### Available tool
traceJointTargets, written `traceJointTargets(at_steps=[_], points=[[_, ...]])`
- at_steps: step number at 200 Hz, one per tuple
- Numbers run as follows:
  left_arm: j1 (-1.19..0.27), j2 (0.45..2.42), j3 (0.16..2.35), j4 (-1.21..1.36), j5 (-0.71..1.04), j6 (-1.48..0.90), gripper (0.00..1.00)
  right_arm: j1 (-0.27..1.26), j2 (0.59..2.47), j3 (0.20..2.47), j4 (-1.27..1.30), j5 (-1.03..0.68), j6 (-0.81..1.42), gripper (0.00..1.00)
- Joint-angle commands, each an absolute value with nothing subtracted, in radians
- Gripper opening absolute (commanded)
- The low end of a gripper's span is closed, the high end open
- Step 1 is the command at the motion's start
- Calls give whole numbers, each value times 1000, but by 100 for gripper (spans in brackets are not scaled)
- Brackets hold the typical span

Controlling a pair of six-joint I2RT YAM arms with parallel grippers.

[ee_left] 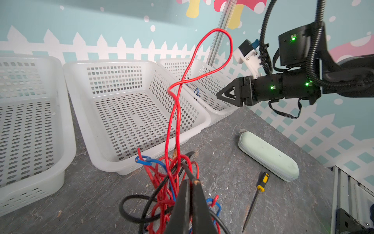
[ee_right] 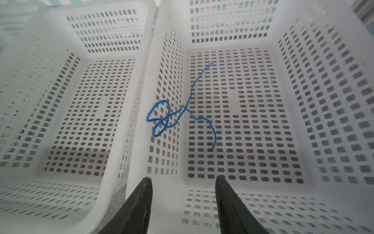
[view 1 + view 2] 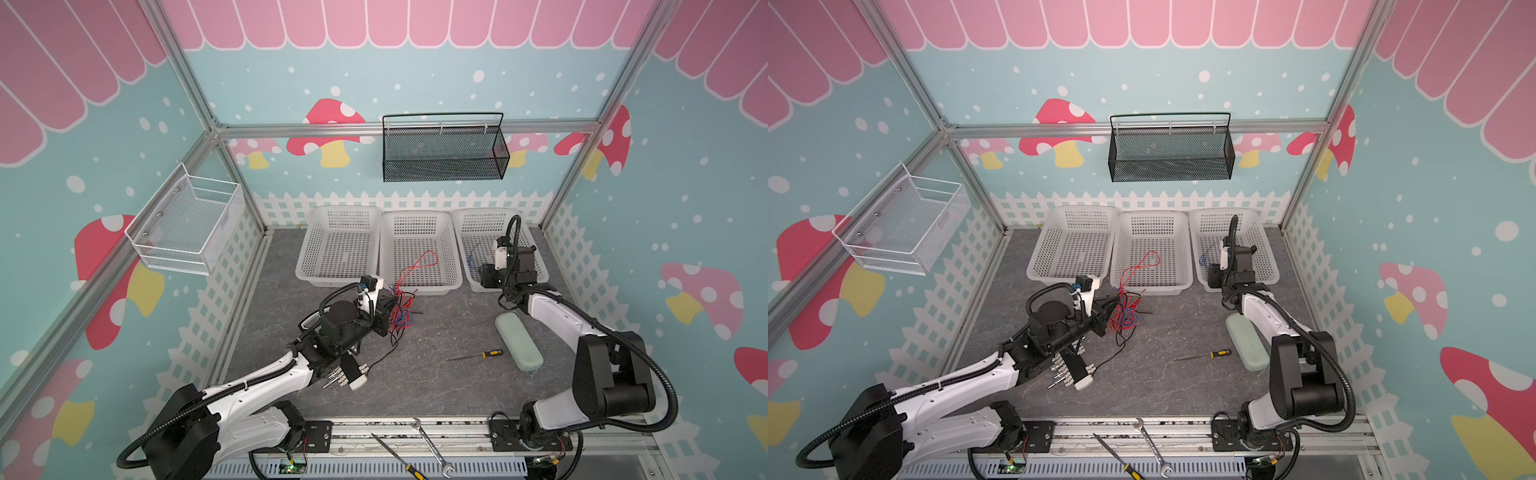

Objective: Untangle the cables

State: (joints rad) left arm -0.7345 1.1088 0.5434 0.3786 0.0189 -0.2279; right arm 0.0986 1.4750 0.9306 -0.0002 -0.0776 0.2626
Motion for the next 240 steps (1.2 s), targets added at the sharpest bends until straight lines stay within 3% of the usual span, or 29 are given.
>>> traceJointTargets(at_steps=[1, 23, 58, 121, 204, 240], points=[[-738, 1098, 561, 411, -7, -236, 0, 94, 1401, 908, 1, -118, 213, 54], [-738, 1101, 565, 405, -12, -238, 0, 96, 1324, 866, 29, -175, 191, 53], [-738, 1110, 565, 412, -10, -242, 0, 157, 1233, 798, 82, -422, 148, 51], [-738, 1127, 571, 411, -64, -273, 0, 373, 1140, 685, 92, -519, 110, 46], [-738, 1140, 598, 436, -36, -340, 0, 578, 1277, 680, 268, -532, 206, 41], [-738, 1130, 600, 426, -58, -337, 0, 605, 1348, 720, 276, -551, 197, 34]])
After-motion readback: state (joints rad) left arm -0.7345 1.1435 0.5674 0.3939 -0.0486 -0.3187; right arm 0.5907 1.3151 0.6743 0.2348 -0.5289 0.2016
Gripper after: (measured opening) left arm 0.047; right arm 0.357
